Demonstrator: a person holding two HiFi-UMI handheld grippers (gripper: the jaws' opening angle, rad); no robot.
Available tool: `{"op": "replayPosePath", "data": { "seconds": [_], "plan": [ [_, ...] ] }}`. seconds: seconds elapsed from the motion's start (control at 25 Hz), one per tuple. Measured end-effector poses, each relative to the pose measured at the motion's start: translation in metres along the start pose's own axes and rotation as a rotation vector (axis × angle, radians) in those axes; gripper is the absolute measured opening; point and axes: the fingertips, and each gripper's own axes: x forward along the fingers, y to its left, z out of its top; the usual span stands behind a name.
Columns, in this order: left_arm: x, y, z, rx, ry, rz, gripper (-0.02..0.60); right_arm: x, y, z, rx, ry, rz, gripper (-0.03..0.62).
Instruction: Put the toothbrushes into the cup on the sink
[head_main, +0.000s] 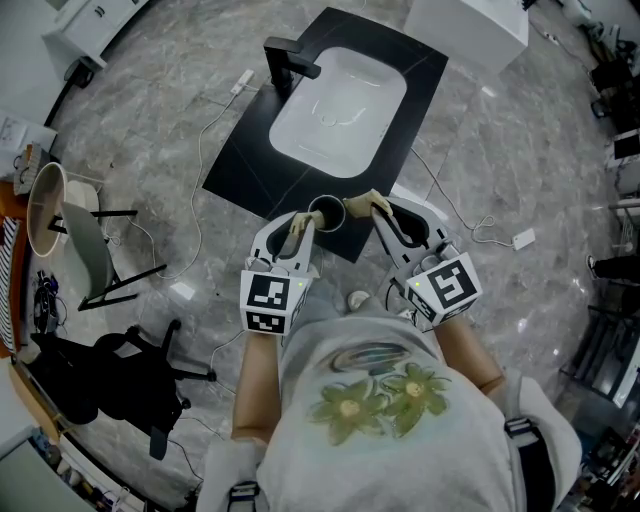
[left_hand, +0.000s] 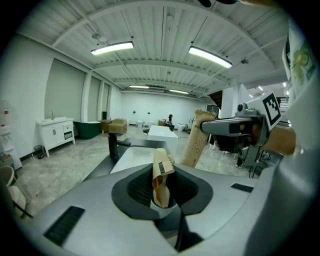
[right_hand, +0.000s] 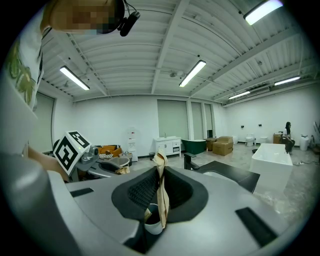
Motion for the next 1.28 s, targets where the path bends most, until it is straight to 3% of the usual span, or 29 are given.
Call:
{"op": "replayPosePath", "data": {
  "seconds": [1.28],
  "plan": [
    [0.038,-0.003,-0.047,-0.039,0.126,-0.006,0.069,-0.001,-0.003,0.0,0.003,0.01,0.012,0.058]
  ]
}}
